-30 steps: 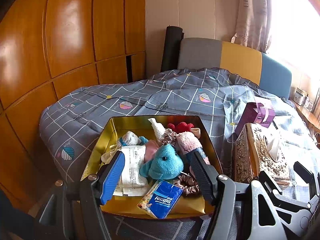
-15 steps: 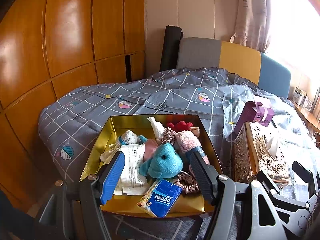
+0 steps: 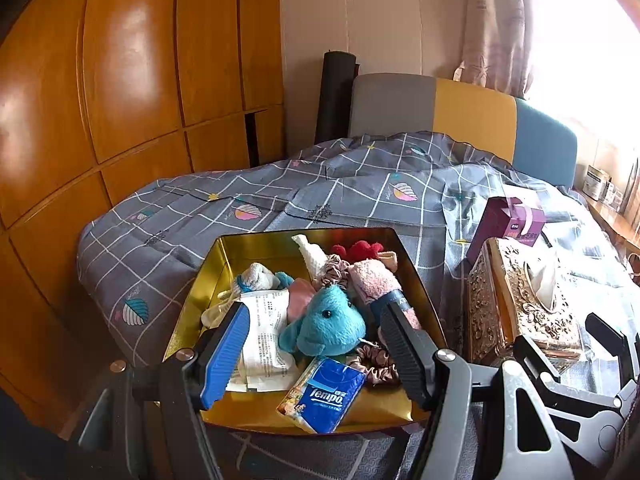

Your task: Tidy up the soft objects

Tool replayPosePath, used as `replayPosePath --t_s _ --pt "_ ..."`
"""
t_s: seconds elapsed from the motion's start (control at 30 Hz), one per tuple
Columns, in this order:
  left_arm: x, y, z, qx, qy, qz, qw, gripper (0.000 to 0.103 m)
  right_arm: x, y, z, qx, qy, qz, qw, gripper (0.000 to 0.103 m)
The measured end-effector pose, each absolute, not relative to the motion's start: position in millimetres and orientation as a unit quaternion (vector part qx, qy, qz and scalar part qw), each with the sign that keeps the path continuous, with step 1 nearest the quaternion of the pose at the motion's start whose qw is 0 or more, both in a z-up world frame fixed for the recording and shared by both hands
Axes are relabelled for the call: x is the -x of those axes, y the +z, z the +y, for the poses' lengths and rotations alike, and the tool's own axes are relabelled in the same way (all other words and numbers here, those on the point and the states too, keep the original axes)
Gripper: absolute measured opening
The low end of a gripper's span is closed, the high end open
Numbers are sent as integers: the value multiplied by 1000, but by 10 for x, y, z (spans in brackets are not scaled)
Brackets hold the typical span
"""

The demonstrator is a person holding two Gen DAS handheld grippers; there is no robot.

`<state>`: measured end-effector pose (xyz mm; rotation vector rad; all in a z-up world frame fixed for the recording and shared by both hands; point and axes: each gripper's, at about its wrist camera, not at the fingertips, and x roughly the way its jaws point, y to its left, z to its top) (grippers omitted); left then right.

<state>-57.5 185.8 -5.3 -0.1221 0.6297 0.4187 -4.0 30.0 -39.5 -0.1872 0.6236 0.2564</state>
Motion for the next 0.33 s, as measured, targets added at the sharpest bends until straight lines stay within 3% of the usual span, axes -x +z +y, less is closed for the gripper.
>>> replayPosePath --t_s 0.33 --pt "626 -49 1876 71 172 284 940 69 59 -366 278 92 122 293 944 95"
